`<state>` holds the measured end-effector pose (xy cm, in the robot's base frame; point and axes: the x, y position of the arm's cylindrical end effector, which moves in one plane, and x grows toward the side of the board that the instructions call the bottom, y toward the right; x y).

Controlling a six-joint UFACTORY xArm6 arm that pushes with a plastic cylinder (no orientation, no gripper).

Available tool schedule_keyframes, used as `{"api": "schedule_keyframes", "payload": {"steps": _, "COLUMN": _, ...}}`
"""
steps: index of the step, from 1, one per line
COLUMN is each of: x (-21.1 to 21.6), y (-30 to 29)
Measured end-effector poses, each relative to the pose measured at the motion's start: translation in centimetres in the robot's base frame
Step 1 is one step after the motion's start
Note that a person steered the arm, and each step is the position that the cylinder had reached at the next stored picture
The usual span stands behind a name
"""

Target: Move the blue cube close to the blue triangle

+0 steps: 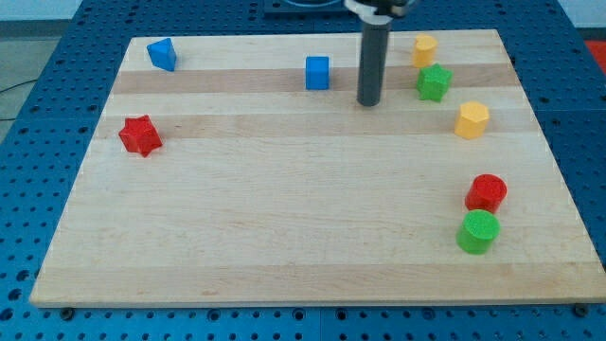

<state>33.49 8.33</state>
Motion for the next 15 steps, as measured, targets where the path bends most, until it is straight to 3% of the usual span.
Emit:
{"api": "schedule_keyframes", "payload": {"steps": 1, "x": -6.7, "y": -4.9}}
{"api": "schedule_keyframes", "payload": {"steps": 2, "x": -8.3, "y": -15.6}}
{"api": "schedule_keyframes", "payload": {"steps": 4, "x": -4.0, "y": -4.2}}
{"api": "schedule_keyframes", "payload": {"steps": 5, "x": 0.9, "y": -9.3}}
{"api": "schedule_keyframes", "payload": {"steps": 6, "x": -3.4, "y": -13.9}}
{"api": "schedule_keyframes", "payload": {"steps": 7, "x": -1.6, "y": -9.1}}
{"api": "schedule_keyframes", "payload": {"steps": 8, "x": -3.7, "y": -6.0}}
{"api": "schedule_keyframes", "payload": {"steps": 9, "x": -8.1, "y": -7.8}}
{"api": "schedule_keyframes", "payload": {"steps": 10, "x": -8.5, "y": -16.6}}
{"api": "schedule_keyframes", "payload": {"steps": 11, "x": -8.4, "y": -9.4}}
{"api": "schedule_keyframes", "payload": {"steps": 12, "x": -6.1, "y": -8.9}}
{"api": "schedule_keyframes", "payload": {"steps": 13, "x": -6.0, "y": -16.2}}
{"api": "schedule_keyframes", "payload": {"steps": 15, "x": -3.8, "y": -16.2}}
